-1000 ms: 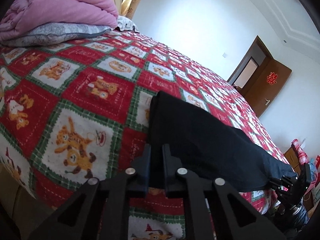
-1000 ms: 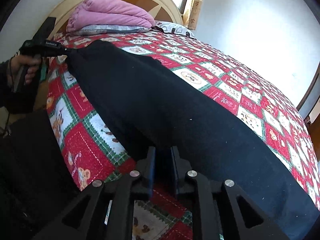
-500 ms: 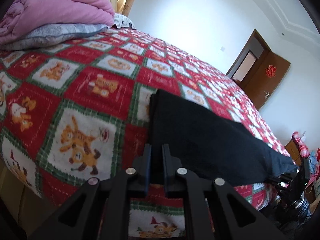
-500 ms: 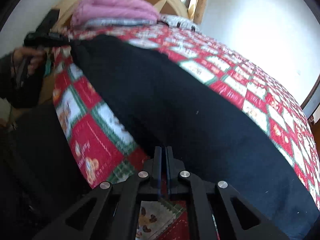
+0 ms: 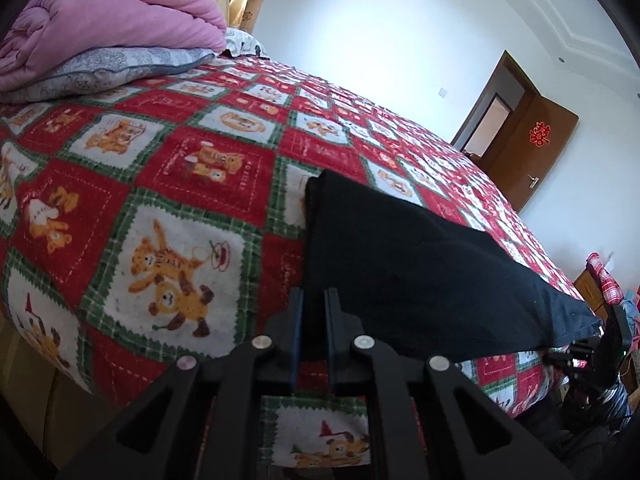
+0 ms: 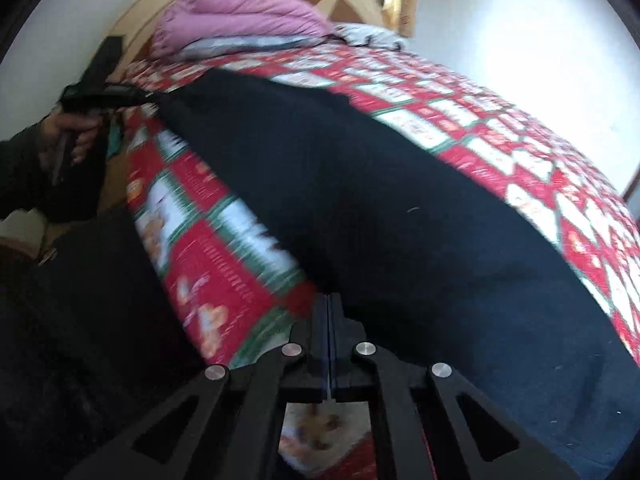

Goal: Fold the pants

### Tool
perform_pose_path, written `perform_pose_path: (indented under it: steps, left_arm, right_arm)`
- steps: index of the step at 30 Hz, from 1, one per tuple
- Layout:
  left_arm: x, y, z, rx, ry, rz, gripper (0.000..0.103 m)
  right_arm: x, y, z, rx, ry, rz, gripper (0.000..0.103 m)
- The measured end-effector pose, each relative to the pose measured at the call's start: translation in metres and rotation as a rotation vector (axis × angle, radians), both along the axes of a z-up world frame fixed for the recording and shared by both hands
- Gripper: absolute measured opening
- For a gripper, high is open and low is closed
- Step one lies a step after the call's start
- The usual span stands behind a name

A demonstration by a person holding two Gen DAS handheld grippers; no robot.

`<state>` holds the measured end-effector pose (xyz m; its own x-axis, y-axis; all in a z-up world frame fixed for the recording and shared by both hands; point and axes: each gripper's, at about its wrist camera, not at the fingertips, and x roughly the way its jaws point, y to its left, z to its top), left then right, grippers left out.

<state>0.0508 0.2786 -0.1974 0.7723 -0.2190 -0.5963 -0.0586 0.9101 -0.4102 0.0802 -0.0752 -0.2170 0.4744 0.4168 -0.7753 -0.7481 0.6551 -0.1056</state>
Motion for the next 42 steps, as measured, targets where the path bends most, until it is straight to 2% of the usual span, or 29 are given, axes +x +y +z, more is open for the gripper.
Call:
perform_pose_path:
  steps: [1, 3, 4, 6, 8, 10, 13, 15, 17, 18, 22, 25, 26, 27, 28, 29, 30, 31, 34, 36, 39, 42]
  left_arm:
    - [-0.001, 0.001, 0.001, 0.008, 0.001, 0.011, 0.016]
    - [-0.003, 0.003, 0.005, 0.023, -0.007, 0.026, 0.017]
    - [-0.003, 0.004, 0.007, 0.032, -0.007, 0.038, 0.021]
    - [-0.007, 0.011, 0.012, 0.057, -0.015, 0.080, 0.034]
    - [-0.012, 0.019, 0.019, 0.075, -0.039, 0.132, 0.053]
    - [-0.015, 0.022, 0.028, 0.091, -0.065, 0.171, 0.055]
    - [-0.012, 0.012, 0.042, 0.105, -0.099, 0.167, 0.055]
    - [-0.004, -0.008, 0.053, 0.117, -0.123, 0.121, 0.055]
    - [0.007, -0.039, 0.061, 0.133, -0.143, 0.050, 0.068]
    - [0.012, -0.056, 0.063, 0.139, -0.149, 0.010, 0.071]
    - [0.037, -0.119, 0.054, 0.137, -0.130, -0.153, 0.071]
    - [0.049, -0.148, 0.044, 0.135, -0.114, -0.211, 0.071]
    - [0.053, -0.156, 0.041, 0.143, -0.106, -0.223, 0.071]
    - [0.056, -0.162, 0.037, 0.155, -0.100, -0.233, 0.071]
    - [0.058, -0.167, 0.034, 0.162, -0.096, -0.243, 0.071]
    - [0.058, -0.170, 0.030, 0.164, -0.094, -0.254, 0.071]
    - [0.058, -0.171, 0.024, 0.162, -0.087, -0.260, 0.071]
    - [0.055, -0.172, 0.021, 0.157, -0.082, -0.263, 0.071]
    - [0.050, -0.167, 0.011, 0.131, -0.093, -0.268, 0.071]
    - [0.046, -0.169, 0.010, 0.137, -0.109, -0.272, 0.071]
    - [0.043, -0.169, 0.008, 0.123, -0.133, -0.267, 0.074]
    - [0.042, -0.171, 0.007, 0.138, -0.149, -0.267, 0.074]
  right_arm:
    - [-0.005, 0.003, -0.001, -0.015, 0.006, 0.030, 0.000]
    - [-0.011, 0.010, -0.005, -0.069, -0.040, 0.040, 0.000]
    - [-0.011, 0.011, -0.005, -0.058, -0.028, 0.042, 0.000]
    - [-0.010, 0.008, -0.001, -0.024, -0.024, 0.040, 0.000]
    - [-0.006, 0.002, 0.009, 0.013, -0.041, 0.011, 0.000]
    - [0.002, -0.007, 0.023, 0.069, -0.042, -0.030, 0.000]
    - [0.013, -0.016, 0.037, 0.133, -0.036, -0.080, 0.000]
    - [0.031, -0.019, 0.044, 0.186, 0.006, -0.114, 0.001]
    - [0.055, -0.020, 0.053, 0.279, 0.073, -0.143, 0.001]
    - [0.065, -0.020, 0.056, 0.316, 0.106, -0.151, 0.001]
    - [0.117, -0.005, 0.062, 0.447, 0.269, -0.180, 0.002]
    - [0.155, 0.011, 0.057, 0.553, 0.439, -0.196, 0.003]
    - [0.169, 0.017, 0.053, 0.595, 0.509, -0.215, 0.006]
    - [0.176, 0.022, 0.052, 0.615, 0.539, -0.230, 0.022]
    - [0.185, 0.025, 0.050, 0.635, 0.571, -0.245, 0.049]
    - [0.192, 0.030, 0.047, 0.656, 0.604, -0.262, 0.062]
    - [0.197, 0.033, 0.045, 0.683, 0.629, -0.285, 0.067]
    - [0.203, 0.035, 0.044, 0.704, 0.649, -0.297, 0.067]
    - [0.217, 0.050, 0.040, 0.673, 0.684, -0.326, 0.067]
    - [0.224, 0.065, 0.033, 0.618, 0.717, -0.329, 0.066]
    - [0.229, 0.081, 0.022, 0.512, 0.744, -0.346, 0.046]
    - [0.231, 0.091, 0.014, 0.470, 0.772, -0.336, 0.045]
